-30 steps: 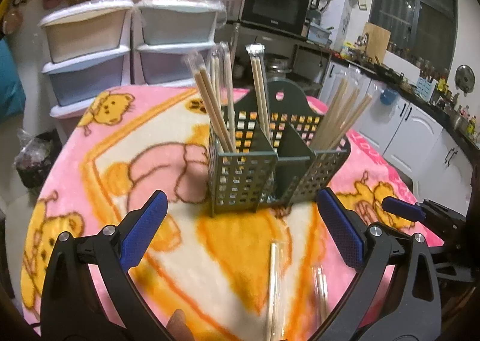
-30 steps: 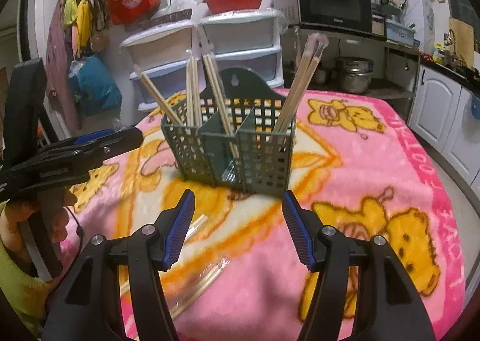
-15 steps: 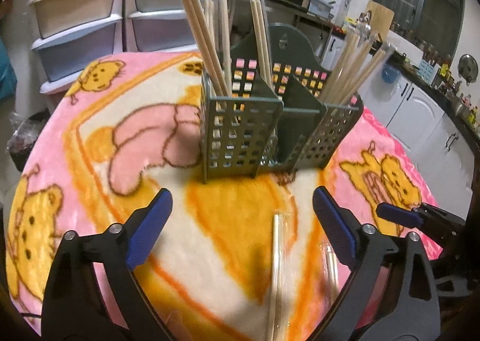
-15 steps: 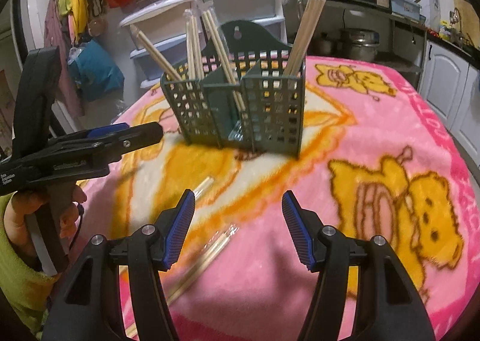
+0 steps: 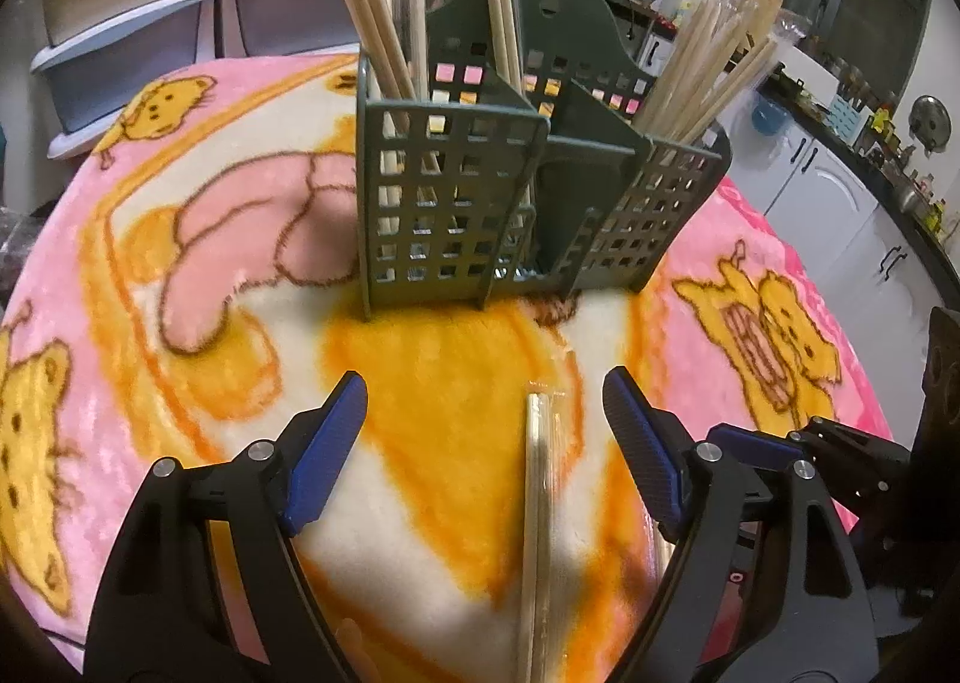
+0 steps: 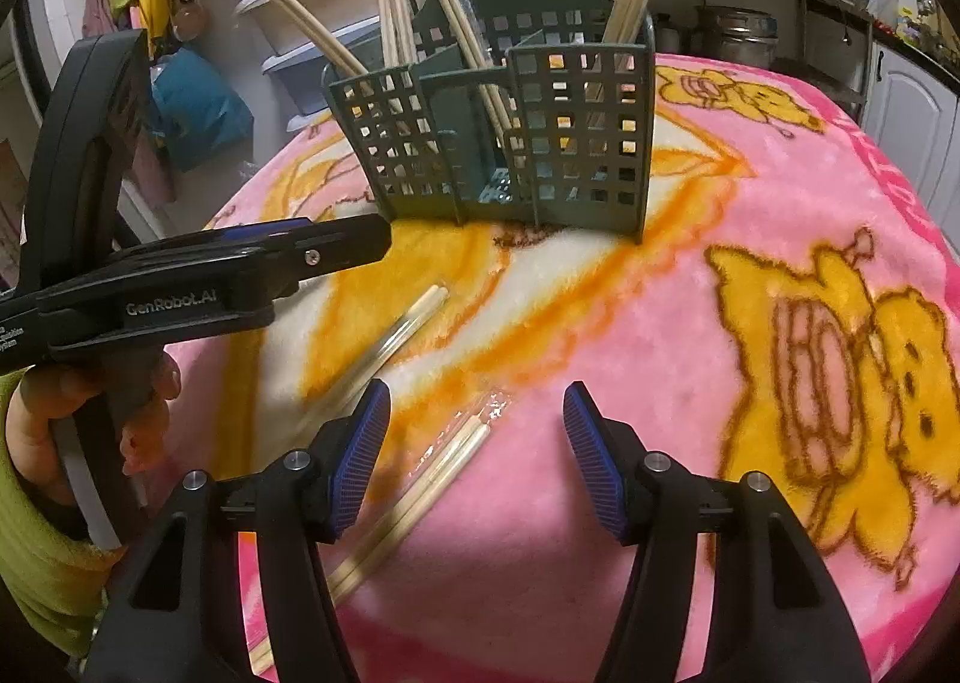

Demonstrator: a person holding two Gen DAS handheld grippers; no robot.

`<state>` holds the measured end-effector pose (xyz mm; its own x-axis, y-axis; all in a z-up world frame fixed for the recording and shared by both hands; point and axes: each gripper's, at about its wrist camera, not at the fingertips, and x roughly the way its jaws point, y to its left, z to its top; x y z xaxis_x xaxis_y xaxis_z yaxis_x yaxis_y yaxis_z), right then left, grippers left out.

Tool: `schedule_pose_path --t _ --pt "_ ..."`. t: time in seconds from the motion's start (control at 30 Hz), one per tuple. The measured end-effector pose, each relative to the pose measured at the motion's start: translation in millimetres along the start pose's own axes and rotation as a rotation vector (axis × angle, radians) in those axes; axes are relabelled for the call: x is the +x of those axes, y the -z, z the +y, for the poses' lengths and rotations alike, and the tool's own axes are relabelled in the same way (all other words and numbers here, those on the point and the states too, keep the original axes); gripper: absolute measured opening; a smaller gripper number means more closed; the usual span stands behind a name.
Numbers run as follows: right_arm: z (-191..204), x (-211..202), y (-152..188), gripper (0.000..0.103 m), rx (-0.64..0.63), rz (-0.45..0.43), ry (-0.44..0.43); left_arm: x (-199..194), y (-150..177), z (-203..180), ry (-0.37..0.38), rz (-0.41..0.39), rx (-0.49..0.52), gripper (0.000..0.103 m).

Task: Organize utensils
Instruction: 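Lower the left tool onto a wrapped chopstick while the right tool approaches another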

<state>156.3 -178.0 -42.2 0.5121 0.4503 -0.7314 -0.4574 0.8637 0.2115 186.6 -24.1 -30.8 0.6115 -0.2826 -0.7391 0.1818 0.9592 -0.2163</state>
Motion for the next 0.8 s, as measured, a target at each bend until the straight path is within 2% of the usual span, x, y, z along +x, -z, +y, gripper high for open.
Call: schedule_pose_path --t 0.17,0.3,0.37,0.5,0.67,0.8 --pt "-1 8 1 0.058 0.006 0.022 -0.011 10 2 -1 0.012 0.034 0.003 0.073" --pt "-1 16 1 0.053 0.014 0.043 -0.020 16 4 -2 0.014 0.052 0.008 0.071" --pt "-2 18 2 0.052 0.018 0.049 -0.023 19 4 -2 0.014 0.061 0.012 0.062" --pt "-3 19 1 0.048 0.022 0.054 -0.017 25 5 -4 0.029 0.085 0.009 0.054" --pt "-3 23 0 0.043 0.018 0.054 -0.009 30 6 -6 0.054 0.103 0.014 0.037" --pt "-4 24 0 0.040 0.016 0.054 0.002 33 6 -6 0.058 0.109 0.012 0.034"
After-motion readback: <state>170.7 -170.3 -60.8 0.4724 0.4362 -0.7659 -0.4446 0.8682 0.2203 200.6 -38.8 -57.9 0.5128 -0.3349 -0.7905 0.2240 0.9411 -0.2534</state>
